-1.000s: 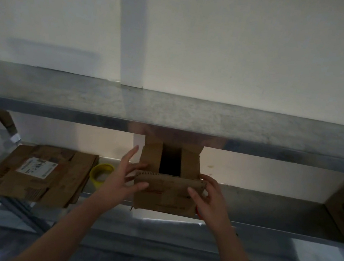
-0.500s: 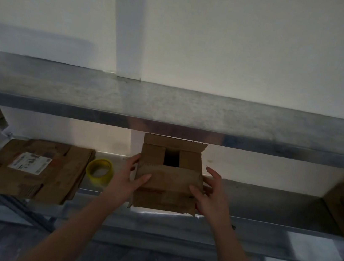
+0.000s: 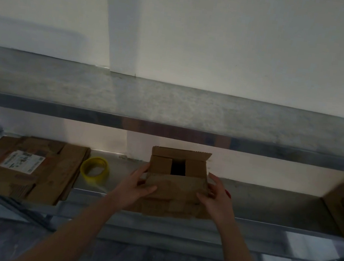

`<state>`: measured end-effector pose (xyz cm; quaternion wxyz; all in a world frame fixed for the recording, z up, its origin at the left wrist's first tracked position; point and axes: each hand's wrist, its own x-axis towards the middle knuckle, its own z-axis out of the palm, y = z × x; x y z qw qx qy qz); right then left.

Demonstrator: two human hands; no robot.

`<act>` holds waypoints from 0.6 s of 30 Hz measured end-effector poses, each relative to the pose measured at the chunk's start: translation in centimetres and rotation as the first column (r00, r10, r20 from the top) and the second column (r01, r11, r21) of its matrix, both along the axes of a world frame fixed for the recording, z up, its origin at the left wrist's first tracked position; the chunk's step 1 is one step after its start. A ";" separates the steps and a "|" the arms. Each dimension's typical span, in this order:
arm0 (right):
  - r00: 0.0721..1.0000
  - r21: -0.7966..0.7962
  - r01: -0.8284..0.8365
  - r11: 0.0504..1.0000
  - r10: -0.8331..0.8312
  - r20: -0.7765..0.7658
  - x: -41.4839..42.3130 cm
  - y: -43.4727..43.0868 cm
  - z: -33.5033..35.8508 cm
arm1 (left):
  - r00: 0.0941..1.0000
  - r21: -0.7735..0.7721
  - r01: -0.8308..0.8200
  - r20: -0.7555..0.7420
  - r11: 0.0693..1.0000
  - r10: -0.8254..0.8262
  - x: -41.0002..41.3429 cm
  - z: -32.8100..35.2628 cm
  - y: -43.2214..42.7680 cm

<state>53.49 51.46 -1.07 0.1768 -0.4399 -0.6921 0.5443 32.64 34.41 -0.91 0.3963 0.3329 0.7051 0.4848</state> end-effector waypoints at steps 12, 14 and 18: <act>0.967 -0.057 -0.254 0.966 0.255 0.019 -0.6 6.5 2.1 | 0.949 -0.130 0.162 -0.252 0.978 -0.191 -3.3 1.6 6.6; 0.967 -0.011 -0.255 0.967 0.255 0.021 -0.3 6.5 1.4 | 0.913 -0.125 0.239 -0.309 0.963 -0.267 -3.4 1.0 6.2; 0.957 0.074 -0.283 0.956 0.277 0.084 1.0 5.5 -0.3 | 0.875 -0.101 0.302 -0.366 0.948 -0.317 -2.5 -0.7 5.1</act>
